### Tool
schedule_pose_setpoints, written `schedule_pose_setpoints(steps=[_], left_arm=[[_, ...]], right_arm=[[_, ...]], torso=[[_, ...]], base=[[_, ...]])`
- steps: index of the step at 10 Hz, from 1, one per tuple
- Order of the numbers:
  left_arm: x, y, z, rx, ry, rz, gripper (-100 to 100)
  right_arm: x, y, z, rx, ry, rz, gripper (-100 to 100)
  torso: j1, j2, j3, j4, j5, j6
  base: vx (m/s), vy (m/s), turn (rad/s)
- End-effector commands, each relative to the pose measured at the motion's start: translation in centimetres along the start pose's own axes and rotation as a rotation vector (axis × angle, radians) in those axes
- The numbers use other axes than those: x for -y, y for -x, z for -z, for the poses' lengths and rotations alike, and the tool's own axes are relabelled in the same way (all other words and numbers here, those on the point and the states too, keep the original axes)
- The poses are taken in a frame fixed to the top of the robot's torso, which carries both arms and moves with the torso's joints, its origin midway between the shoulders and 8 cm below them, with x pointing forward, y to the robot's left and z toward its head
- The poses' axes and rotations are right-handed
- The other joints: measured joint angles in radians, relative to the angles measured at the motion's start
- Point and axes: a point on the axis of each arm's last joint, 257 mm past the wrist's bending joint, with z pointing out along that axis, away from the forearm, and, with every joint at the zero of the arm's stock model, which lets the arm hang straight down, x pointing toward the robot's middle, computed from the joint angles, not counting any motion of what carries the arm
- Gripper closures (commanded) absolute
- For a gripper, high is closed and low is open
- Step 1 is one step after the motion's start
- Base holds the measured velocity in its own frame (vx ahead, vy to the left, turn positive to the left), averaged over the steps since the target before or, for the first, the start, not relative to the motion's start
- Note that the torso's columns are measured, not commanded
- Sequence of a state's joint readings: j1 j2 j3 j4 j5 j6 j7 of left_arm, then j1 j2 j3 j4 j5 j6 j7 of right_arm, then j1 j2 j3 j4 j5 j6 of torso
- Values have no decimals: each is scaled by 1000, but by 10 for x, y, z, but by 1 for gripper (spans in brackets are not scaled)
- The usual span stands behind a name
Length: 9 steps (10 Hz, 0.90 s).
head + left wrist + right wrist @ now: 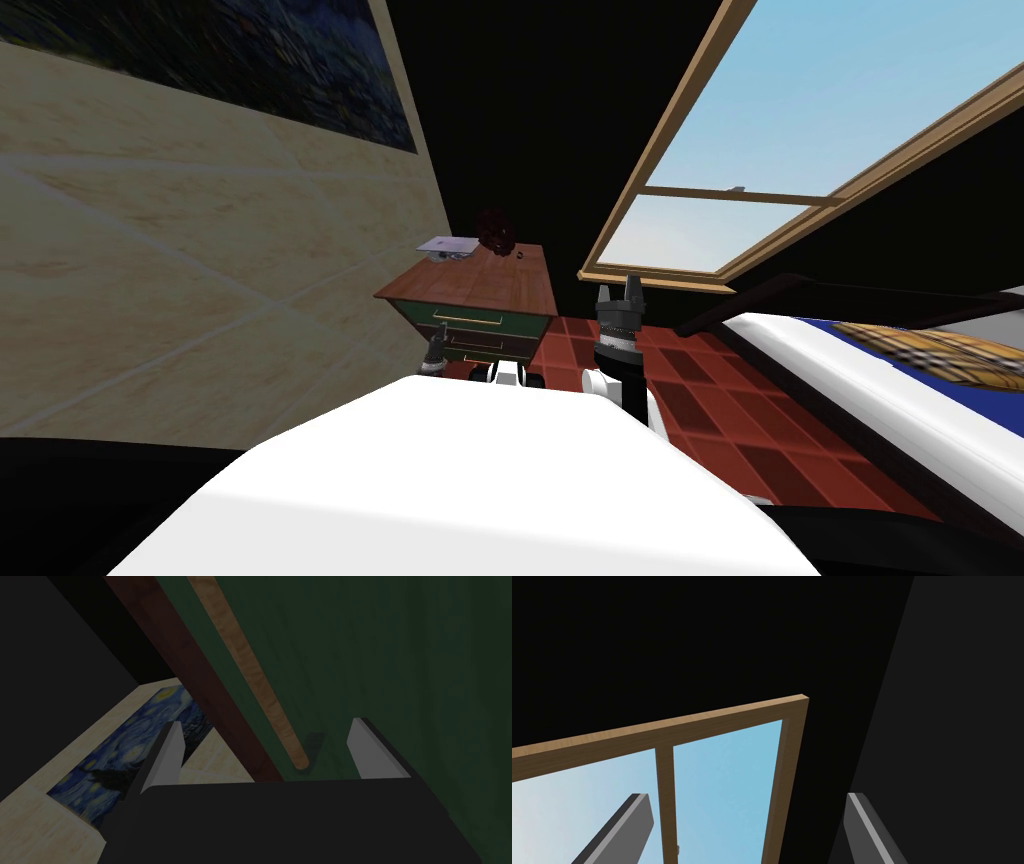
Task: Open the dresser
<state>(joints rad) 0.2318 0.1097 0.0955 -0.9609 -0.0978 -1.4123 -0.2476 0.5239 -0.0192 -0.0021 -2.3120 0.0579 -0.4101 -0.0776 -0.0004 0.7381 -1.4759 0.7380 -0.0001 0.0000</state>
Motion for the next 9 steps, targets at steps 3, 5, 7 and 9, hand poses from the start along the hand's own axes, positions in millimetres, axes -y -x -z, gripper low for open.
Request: schedule_pose_setpoints(steps=[3,5,7,9], left_arm=[[-7,1,-24,10,10,20,-100],[-12,5,-42,9,9,22,-100],[-12,8,-44,9,7,21,-100],[-7,1,-24,10,10,20,100]], right_arm=[[0,0,0,0,0,0,0],[0,0,0,0,0,0,0],[0,0,0,0,0,0,0],[0,0,0,0,0,0,0]], torso=[[-2,-1,-1,0,-1,0],[-1,0,0,0,0,0],[0,0,0,0,0,0],[3,-2,-1,0,1,0]], base=[[-20,-6,9],[-28,-32,13],[-21,-26,7],[22,27,-13]])
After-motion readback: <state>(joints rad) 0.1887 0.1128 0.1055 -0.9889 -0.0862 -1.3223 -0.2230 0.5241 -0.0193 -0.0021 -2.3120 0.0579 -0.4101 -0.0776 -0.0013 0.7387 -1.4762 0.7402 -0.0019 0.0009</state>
